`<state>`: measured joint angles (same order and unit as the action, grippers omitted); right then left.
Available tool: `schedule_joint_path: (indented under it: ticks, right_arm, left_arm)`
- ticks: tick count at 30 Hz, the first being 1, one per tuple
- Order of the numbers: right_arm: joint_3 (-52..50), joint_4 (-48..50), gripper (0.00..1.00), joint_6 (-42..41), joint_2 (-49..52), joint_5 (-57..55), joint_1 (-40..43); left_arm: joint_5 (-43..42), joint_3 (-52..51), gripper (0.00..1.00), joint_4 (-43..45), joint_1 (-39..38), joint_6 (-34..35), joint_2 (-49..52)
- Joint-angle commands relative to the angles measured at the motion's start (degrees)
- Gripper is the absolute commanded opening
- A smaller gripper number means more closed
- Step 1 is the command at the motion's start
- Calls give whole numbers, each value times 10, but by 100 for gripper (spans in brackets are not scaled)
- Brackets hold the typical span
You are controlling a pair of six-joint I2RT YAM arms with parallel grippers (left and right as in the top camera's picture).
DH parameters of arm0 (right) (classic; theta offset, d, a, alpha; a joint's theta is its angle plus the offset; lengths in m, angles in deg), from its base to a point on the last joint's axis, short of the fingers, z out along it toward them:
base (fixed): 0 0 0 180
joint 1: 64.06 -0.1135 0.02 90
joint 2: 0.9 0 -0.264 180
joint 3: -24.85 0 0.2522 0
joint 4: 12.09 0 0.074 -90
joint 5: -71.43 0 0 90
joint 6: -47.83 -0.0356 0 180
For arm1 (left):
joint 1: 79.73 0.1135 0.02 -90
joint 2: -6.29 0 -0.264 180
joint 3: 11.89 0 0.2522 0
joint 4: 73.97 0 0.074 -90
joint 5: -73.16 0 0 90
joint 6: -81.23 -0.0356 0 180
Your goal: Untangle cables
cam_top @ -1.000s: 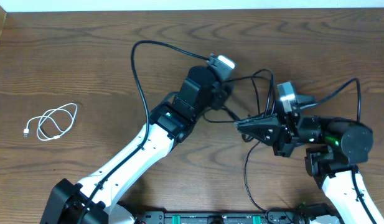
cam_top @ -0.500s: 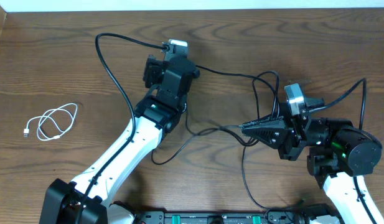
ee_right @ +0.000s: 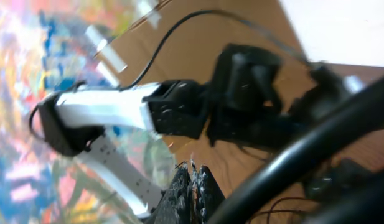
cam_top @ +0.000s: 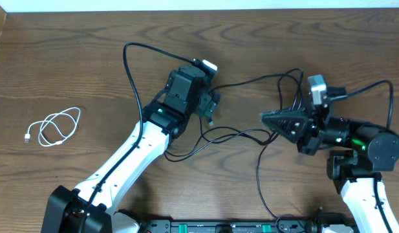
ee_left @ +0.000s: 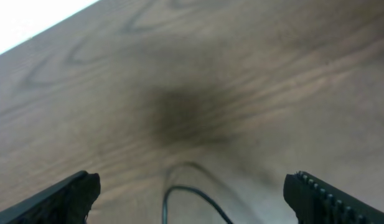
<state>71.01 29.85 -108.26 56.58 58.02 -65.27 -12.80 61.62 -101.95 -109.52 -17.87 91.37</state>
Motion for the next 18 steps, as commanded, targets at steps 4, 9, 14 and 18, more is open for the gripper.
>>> schedule_joint_path:
  ticks: [4,9,14,18]
  right_arm:
    - [5,-81,1,5,-4,-87,54]
    - [5,-128,1,24,15,-122,78]
    - [5,-134,1,25,48,-115,82]
    - [5,-133,1,25,77,-101,83]
  left_arm:
    - [-22,5,99,-27,1,-9,6]
    - [-204,5,99,-34,1,-93,6]
    - [-307,5,100,-35,1,-130,6]
    - [-318,5,99,-29,1,-144,6]
